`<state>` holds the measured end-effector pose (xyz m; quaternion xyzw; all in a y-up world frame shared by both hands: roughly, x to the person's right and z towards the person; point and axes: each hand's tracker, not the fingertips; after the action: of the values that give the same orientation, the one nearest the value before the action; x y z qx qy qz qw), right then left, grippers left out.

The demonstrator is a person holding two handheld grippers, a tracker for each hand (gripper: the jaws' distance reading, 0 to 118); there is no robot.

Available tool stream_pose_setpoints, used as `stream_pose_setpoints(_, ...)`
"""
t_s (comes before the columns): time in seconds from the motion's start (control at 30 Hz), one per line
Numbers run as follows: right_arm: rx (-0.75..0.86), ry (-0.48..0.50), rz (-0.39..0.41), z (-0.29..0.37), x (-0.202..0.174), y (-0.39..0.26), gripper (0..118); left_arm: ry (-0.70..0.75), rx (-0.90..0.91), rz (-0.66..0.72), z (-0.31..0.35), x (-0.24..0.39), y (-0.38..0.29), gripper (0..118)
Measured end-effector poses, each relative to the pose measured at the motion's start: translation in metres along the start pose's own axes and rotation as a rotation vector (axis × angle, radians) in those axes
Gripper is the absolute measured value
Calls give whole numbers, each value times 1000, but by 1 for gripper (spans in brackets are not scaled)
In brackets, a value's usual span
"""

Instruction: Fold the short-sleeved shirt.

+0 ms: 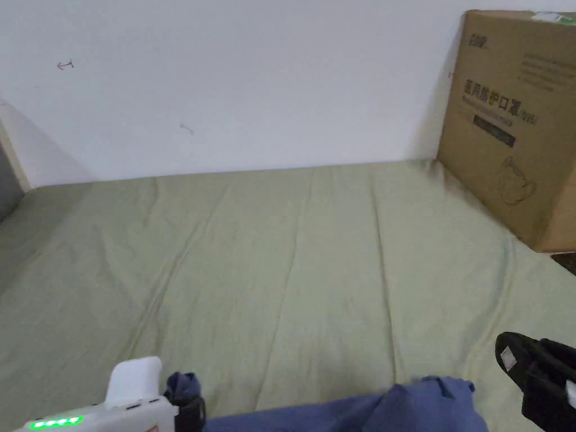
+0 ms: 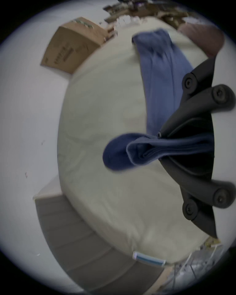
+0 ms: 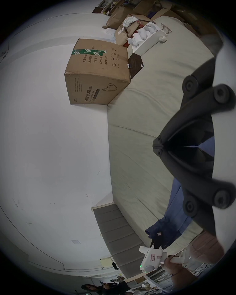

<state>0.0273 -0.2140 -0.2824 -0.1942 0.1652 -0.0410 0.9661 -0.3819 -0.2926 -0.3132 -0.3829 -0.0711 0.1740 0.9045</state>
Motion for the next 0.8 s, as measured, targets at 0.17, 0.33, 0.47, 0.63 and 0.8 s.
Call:
stream_pose_setpoints(0.17, 9, -14, -49, 9, 13, 1, 0, -266, -94, 88, -47, 57, -3, 44)
stream_pose_setpoints(0.33, 18, -33, -67, 16, 25, 0, 0, -193, -40, 84, -35, 47, -4, 112)
stream_pose_setpoints(0.47, 14, -44, -84, 14, 32, -2, 0, 8, -52, 34, -20, 24, -8, 112)
stream_pose_setpoints(0.63, -12, -30, -75, 11, 30, -2, 0, -29, -113, 75, -45, 6, -30, 0)
stream_pose_setpoints(0.8, -33, -21, -86, 16, 27, -4, 0, -142, -174, -64, -86, 43, -48, 0)
